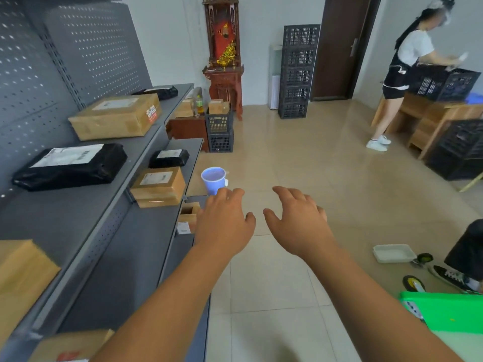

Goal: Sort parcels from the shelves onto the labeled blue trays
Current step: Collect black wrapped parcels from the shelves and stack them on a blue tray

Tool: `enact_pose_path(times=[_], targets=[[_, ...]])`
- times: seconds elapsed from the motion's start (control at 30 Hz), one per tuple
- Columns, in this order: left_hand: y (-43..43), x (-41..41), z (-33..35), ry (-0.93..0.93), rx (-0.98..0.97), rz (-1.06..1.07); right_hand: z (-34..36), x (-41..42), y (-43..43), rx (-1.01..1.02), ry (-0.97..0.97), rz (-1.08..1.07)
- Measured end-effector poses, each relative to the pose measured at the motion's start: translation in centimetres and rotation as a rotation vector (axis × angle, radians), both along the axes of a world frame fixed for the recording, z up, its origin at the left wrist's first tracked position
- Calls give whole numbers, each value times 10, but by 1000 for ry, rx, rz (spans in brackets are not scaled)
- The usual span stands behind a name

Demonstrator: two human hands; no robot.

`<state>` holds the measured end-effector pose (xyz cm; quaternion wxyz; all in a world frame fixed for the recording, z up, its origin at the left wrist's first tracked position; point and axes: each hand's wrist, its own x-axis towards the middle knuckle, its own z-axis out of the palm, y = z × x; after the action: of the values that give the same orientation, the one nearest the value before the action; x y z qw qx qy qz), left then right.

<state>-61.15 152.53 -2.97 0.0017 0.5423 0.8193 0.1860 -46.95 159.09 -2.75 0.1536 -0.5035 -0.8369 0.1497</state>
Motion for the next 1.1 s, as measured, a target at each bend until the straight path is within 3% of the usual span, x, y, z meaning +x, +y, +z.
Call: enact_pose_path(times=[0.47,1.1], targets=[[189,-101,7,-31,53,291,16,-128,232,26,122,280],[184,-314,36,69,116,715,29,-403,258,-103,325,755]])
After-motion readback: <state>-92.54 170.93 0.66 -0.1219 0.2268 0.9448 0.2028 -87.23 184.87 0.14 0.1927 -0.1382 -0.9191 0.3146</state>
